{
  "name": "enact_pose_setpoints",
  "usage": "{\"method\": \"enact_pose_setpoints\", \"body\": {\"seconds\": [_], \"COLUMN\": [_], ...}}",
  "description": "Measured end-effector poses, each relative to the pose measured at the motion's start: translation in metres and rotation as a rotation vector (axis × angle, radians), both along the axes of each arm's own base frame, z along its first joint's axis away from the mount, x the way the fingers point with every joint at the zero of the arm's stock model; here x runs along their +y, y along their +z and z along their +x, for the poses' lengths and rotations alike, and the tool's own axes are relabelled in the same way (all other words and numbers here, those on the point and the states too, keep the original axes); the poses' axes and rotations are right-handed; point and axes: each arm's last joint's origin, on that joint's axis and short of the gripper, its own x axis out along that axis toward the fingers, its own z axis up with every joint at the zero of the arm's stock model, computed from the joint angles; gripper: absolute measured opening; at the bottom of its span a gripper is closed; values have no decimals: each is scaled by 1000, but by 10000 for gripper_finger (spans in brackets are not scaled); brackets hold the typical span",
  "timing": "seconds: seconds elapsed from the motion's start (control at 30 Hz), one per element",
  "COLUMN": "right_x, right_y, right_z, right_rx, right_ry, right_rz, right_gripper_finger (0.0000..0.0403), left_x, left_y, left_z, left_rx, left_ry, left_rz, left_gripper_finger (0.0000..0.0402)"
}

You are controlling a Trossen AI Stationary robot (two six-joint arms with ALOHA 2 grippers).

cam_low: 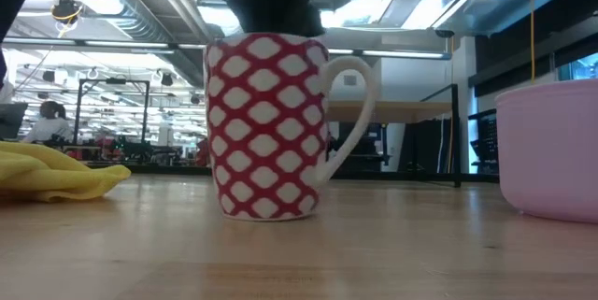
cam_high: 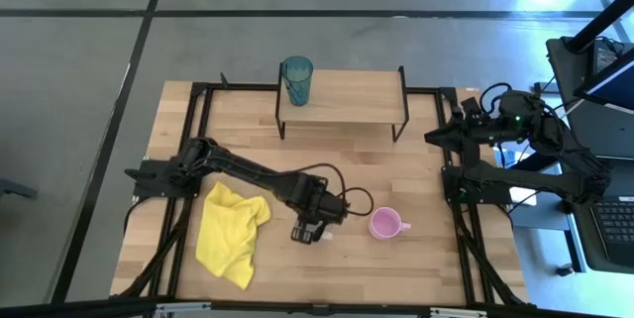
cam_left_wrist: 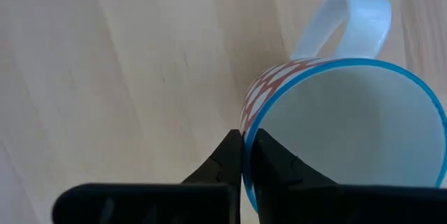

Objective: Stack small to large cups/mugs on shelf
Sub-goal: Put the red cup on the shelf

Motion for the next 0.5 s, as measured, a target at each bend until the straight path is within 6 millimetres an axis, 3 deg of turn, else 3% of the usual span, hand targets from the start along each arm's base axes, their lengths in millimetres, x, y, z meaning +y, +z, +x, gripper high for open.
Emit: {"method": "enact_pose_setpoints", "body": {"seconds": [0.3, 0.5], "right_x": [1, 0], "right_y": [0, -1], "right_z": [0, 0], "right_rx": [2, 15], "right_ry": [-6, -17], "right_rz": [90, 109], "right_gripper_finger": [77, 77], "left_x": [8, 9], "left_y": [0, 0], "left_z": [5, 5], "left_rx": [-13, -11], "left_ry": [-386, -382], "left_rz": [27, 25], "left_gripper_finger": [13, 20]}}
